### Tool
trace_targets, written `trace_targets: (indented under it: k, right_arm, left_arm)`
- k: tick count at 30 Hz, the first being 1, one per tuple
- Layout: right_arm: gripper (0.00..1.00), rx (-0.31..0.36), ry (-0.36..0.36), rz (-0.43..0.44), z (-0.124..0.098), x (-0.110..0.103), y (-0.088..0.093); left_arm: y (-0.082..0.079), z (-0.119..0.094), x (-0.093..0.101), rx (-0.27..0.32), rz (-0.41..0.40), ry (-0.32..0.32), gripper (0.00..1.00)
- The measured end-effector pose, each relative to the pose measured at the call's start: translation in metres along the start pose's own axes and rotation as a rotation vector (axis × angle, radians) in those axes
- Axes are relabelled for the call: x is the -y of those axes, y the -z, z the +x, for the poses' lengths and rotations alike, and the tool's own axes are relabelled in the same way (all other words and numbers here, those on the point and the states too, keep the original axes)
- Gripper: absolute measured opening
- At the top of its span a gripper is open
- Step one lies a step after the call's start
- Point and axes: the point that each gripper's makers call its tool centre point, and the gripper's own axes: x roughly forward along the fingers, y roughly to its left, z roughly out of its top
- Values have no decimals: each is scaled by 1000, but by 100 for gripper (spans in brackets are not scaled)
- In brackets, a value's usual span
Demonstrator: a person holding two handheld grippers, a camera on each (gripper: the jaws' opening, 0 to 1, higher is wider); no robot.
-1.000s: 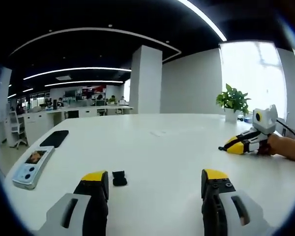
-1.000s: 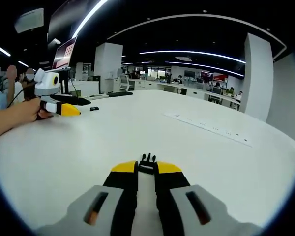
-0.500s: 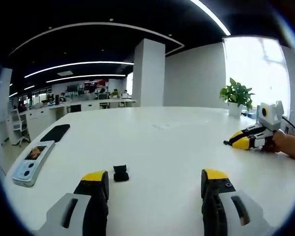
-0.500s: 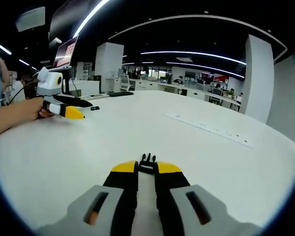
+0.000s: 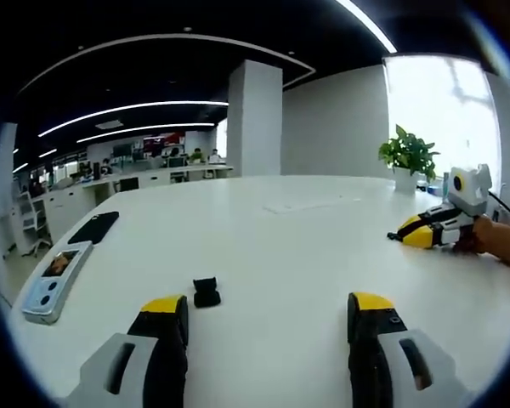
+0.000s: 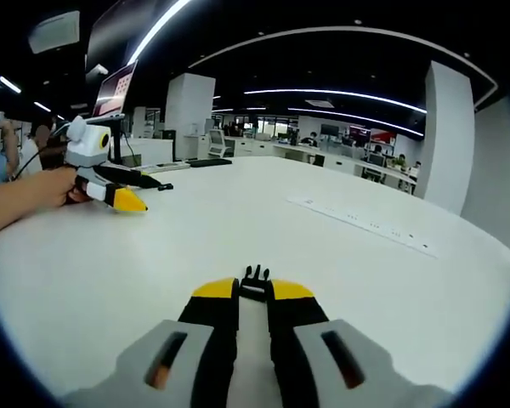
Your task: Snap the two parts of the plastic buckle together until the buckle closes and remains connected.
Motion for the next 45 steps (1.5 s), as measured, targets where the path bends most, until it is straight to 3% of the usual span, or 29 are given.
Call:
trace_targets:
  k: [4,5,7,9,25,29,36,40,45]
  right_arm:
    - [13,0,1,-4,0,0,0]
    - [13,1,0,-5,0,0,0]
    - [13,1,0,-5,1,0,-1]
    - [13,1,0,-5,1,0,-1]
    - [13,2,1,-14,1,-1,-1]
    - [13,2,2,-16,2,-1,-2]
    - [13,3,4,-23,3,-1,-1]
    - [13,5,5,-27,3,-2,-1]
    - [13,5,5,-28,2,-2,-1]
  left_arm:
    - [1,-1,1,-1,15,7,76]
    - [0,0,4,0,18,35,74]
    - [0,-2,18,0,38,115,61]
    - [2,-4,22,-10,59,114,55]
    - [2,-4,11,-6,44,54,61]
    - [0,-2,5,-1,34,30,67]
    - [1,2,9,-6,37,58,68]
    - [-3,10,-2,-6,31,56,76]
    - [-7,20,-5,-4,35,58,76]
